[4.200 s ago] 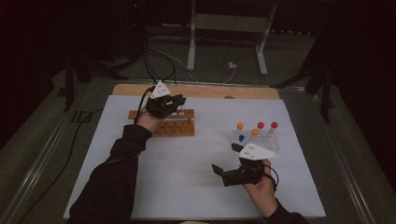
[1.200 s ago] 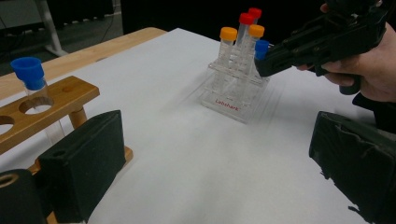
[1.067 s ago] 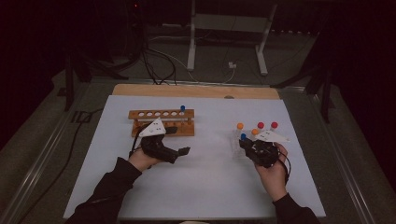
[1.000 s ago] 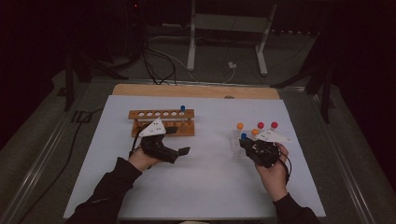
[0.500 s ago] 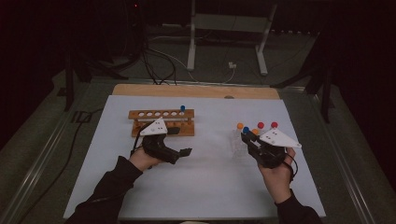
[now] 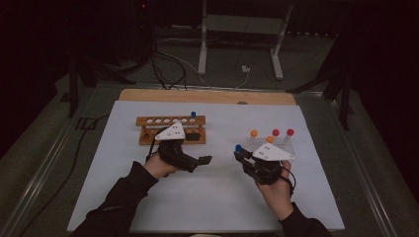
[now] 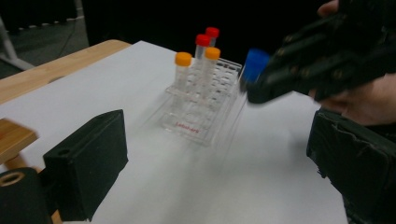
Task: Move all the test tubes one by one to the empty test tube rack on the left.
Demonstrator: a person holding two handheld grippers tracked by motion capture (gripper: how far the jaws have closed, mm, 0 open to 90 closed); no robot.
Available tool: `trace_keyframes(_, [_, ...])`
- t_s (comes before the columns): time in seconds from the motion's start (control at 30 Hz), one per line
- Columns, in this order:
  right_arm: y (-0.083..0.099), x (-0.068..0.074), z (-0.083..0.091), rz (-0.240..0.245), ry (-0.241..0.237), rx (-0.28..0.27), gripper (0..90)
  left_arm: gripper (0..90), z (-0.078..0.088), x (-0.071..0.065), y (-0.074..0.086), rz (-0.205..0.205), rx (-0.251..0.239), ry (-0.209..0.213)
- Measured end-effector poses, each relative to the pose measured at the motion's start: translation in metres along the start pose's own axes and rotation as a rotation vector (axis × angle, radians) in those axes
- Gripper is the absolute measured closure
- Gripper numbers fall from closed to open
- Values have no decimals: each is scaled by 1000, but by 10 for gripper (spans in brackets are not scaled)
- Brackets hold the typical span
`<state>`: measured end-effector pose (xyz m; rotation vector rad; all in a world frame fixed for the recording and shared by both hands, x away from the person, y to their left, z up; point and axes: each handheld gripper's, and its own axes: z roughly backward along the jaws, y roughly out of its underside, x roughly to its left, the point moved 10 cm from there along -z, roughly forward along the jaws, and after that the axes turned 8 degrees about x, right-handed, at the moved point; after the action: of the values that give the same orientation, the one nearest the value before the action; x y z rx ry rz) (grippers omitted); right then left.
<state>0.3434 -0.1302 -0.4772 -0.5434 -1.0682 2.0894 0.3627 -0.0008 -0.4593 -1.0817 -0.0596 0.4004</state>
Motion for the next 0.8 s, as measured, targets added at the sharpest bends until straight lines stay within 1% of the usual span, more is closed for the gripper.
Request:
trace_keyframes(0.07, [1,6,-4,6,-14,9,770,93,-3,-3,-1,-5,3,10])
trace_keyframes(0.1, [2,9,-6,12,-22,15,770,119,-4,-4,-2,-8,4,10])
trace_keyframes(0.17, [4,14,-9,20,-37,24,770,166,-7,-6,-4,-9,0,24])
trace_keyframes(0.2, [4,16,-10,20,-43,28,770,166,-8,-7,-4,-11,5,23])
trace_keyframes(0.23, [5,18,-12,21,-49,31,769,177,-9,-8,-4,-13,6,31])
trace_keyframes(0.27, [5,20,-13,24,-53,34,770,206,-10,-9,-5,-14,4,32])
trace_keyframes(0.33, [5,23,-14,26,-59,37,770,232,-13,-11,-6,-17,7,39])
trace_keyframes(0.43, [5,25,-15,28,-69,37,770,307,-16,-14,-6,-25,13,45])
trace_keyframes(0.47, [4,26,-16,29,-71,38,770,354,-18,-15,-6,-27,16,45])
trace_keyframes(0.5, [4,26,-16,29,-71,38,770,354,-19,-15,-6,-31,18,47])
trace_keyframes(0.53, [4,26,-16,29,-73,39,770,382,-21,-16,-6,-34,20,50])
trace_keyframes(0.67, [4,28,-17,29,-78,38,769,480,-28,-18,-4,-48,40,41])
trace_keyframes(0.7, [3,30,-17,31,-80,38,769,527,-30,-18,-4,-50,42,39])
trace_keyframes(0.73, [3,30,-17,31,-80,38,769,527,-31,-18,-3,-53,48,42])
trace_keyframes(0.8, [3,30,-17,33,-79,40,769,570,-33,-20,-3,-54,47,49])
